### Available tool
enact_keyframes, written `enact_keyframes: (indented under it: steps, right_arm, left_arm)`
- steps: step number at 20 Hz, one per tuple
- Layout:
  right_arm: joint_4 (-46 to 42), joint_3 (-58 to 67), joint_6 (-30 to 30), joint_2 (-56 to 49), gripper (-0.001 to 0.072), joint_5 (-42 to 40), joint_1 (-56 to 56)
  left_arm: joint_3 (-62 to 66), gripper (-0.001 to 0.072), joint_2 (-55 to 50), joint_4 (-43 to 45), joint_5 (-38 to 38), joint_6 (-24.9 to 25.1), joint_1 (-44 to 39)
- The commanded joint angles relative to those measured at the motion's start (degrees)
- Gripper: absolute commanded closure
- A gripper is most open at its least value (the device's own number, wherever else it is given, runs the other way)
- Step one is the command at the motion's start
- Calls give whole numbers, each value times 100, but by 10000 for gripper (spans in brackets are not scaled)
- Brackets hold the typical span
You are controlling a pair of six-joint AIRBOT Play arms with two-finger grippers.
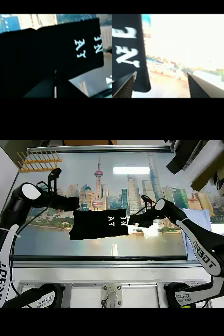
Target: Fold the clothes and pants, and hang the long-sleeved shirts on hangers.
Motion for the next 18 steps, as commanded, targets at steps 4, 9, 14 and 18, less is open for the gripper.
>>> enact_keyframes:
  steps: [4,9,14,18]
  right_arm:
    - [3051,39,-1836,-901,-7,-463,131]
    - [3467,824,-1891,-1499,144,-529,879]
    - [3217,1154,-2273,-1259,703,-566,890]
    - [905,1165,-688,-35,702,-501,-105]
  left_arm:
    - [-389,698,179,-9,291,46,-522]
    - [-389,698,179,-13,409,44,-601]
    - [-389,698,179,-2,365,46,-573]
    - [-389,698,179,-2,374,46,-573]
